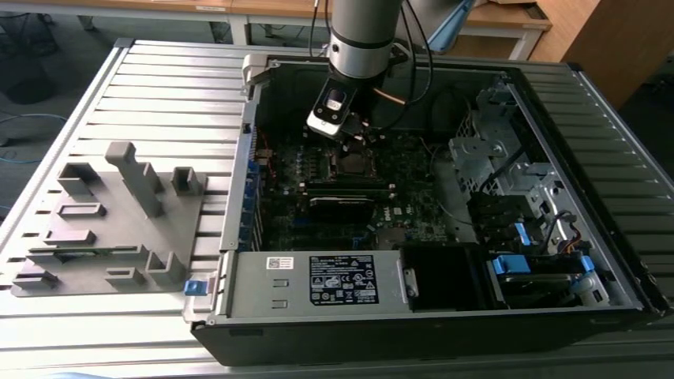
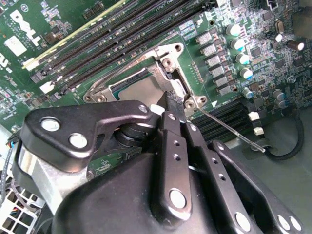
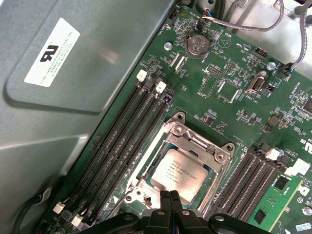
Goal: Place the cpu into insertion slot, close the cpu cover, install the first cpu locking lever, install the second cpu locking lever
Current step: 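Close the cpu cover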
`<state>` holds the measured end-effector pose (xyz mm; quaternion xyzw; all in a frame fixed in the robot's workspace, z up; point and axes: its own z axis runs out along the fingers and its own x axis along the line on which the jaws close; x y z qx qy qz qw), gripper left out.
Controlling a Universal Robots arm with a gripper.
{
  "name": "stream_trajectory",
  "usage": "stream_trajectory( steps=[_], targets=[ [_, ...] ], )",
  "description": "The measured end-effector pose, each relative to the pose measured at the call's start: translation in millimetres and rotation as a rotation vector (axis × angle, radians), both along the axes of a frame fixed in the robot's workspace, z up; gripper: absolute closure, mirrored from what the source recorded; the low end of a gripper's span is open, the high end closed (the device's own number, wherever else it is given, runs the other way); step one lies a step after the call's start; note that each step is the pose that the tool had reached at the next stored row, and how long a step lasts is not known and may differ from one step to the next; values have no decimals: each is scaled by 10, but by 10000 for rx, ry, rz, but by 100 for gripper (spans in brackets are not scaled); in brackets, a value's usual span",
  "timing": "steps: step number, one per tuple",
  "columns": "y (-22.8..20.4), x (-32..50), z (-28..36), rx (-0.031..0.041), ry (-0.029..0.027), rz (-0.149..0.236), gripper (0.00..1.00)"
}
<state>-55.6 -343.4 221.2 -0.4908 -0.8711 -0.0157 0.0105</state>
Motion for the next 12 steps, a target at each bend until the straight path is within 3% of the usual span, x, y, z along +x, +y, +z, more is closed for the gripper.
stream_trajectory(
  steps=[12],
  targets=[
    [0, 0, 0, 4, 0, 95, 89]
  ],
)
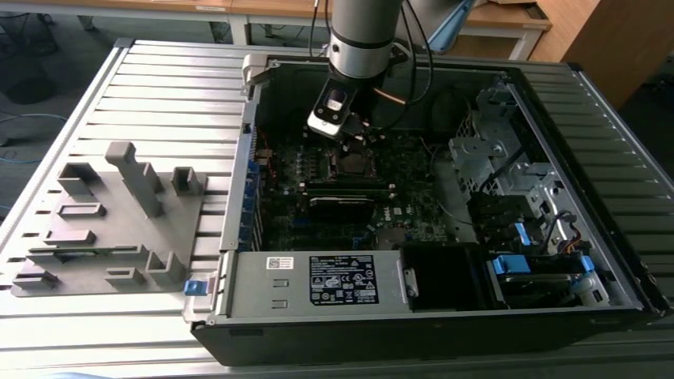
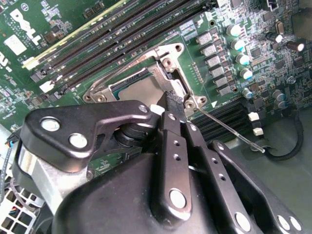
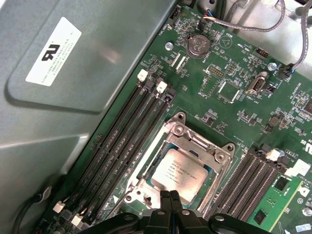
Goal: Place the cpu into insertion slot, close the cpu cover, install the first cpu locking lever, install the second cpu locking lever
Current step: 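Close the cpu cover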
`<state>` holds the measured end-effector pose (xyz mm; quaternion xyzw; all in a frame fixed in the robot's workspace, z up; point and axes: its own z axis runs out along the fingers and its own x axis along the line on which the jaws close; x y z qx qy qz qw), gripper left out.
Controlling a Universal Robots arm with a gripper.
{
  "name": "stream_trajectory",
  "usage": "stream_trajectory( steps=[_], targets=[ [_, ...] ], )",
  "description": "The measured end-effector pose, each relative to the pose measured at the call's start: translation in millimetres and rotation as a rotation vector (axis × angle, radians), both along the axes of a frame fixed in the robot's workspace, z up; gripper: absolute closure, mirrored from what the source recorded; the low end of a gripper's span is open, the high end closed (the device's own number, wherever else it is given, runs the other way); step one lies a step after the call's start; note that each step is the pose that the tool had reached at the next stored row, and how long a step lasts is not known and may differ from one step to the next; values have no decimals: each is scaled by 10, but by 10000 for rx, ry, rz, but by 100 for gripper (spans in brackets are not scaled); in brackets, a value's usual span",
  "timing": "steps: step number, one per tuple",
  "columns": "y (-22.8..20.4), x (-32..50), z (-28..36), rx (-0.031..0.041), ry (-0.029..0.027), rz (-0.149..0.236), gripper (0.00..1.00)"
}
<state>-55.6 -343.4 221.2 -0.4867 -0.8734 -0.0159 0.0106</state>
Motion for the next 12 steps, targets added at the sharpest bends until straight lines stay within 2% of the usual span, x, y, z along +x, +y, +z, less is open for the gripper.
stream_trajectory(
  steps=[4, 12],
  targets=[
    [0, 0, 0, 1, 0, 150, 89],
    [0, 0, 0, 1, 1, 153, 89]
  ],
)
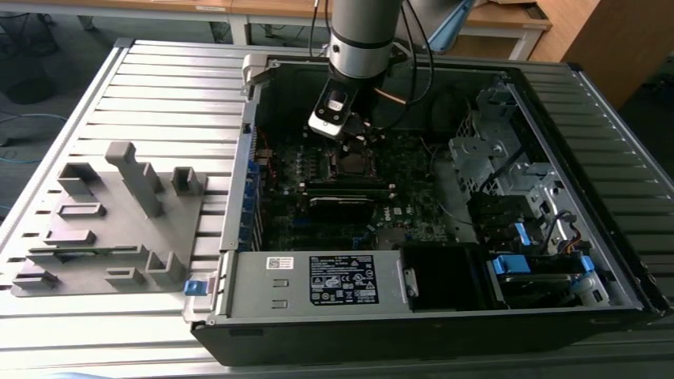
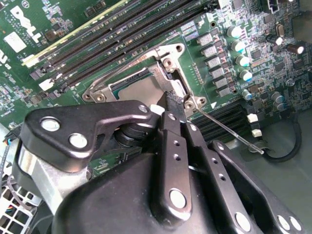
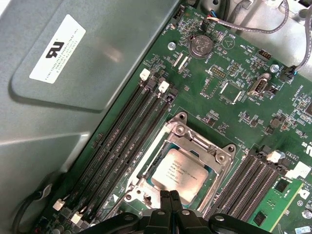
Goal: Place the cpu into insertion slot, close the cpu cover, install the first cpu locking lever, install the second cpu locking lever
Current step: 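Close the cpu cover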
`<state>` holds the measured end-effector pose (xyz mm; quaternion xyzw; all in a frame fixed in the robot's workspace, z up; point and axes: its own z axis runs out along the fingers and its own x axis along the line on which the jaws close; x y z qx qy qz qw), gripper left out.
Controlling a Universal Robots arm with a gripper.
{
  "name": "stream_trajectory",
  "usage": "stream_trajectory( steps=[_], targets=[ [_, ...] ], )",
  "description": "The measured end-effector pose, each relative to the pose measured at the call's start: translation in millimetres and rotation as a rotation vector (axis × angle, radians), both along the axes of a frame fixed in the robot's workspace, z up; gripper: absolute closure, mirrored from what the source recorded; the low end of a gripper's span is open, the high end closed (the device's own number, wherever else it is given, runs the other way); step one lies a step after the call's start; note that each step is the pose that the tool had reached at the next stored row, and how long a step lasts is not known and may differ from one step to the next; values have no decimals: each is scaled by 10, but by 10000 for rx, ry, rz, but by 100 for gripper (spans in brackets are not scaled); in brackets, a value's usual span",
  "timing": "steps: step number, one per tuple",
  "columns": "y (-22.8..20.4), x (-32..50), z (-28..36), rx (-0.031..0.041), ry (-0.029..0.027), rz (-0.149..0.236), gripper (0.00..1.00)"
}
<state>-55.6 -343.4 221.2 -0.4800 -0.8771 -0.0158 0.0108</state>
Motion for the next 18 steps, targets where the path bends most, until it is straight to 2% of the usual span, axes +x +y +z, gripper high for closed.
stream_trajectory(
  steps=[6, 8, 18],
  targets=[
    [0, 0, 0, 8, -1, 18, 89],
    [0, 0, 0, 13, -1, 157, 89],
    [0, 0, -4, 12, 0, 1758, 89]
  ],
)
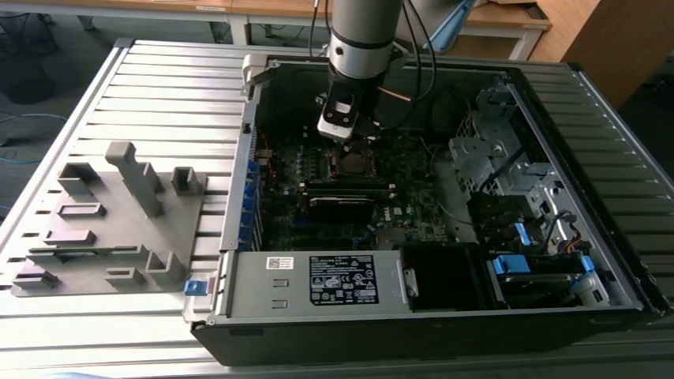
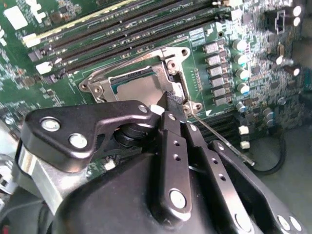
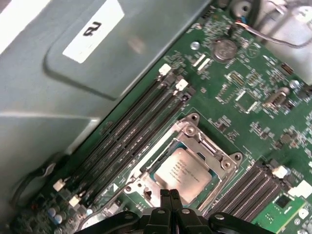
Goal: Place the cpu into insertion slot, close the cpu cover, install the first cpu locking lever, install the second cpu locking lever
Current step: 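Close the cpu cover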
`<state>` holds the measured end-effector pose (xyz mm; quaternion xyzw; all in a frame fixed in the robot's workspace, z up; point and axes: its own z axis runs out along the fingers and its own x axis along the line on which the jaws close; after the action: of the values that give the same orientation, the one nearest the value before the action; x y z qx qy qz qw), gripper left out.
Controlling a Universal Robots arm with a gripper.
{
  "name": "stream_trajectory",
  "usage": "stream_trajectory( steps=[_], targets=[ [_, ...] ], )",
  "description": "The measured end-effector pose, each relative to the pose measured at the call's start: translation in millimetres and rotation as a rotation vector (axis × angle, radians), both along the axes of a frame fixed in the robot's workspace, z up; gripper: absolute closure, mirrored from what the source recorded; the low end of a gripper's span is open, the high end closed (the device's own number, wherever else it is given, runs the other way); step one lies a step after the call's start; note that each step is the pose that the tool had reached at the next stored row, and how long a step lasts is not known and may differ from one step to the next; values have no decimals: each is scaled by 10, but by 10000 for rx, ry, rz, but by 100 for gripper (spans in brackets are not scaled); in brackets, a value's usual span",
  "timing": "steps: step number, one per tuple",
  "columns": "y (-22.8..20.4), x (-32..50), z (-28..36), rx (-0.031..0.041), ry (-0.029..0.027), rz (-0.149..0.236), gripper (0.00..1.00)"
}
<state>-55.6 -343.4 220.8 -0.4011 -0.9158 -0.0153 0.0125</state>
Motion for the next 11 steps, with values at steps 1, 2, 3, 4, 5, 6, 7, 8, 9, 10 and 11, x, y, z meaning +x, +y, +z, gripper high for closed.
stream_trajectory(
  steps=[1, 2, 3, 4, 5, 6, 7, 8, 9, 10, 11],
  targets=[
    [0, 0, -1, 1, 0, 421, 89],
    [0, 0, -2, 0, 0, 601, 89],
    [0, 0, -2, 0, 0, 796, 89],
    [0, 0, -3, 0, 0, 978, 89],
    [0, 0, -4, 0, 0, 1156, 89],
    [0, 0, -4, 0, 0, 1337, 89],
    [0, 0, -5, 0, 0, 1517, 89],
    [0, 0, -5, 0, 1, 1695, 89],
    [0, 0, -6, 0, 0, 1888, 89],
    [0, 0, -7, 0, 0, 2066, 89],
    [0, 0, -8, 0, 0, 2247, 89]
  ],
)
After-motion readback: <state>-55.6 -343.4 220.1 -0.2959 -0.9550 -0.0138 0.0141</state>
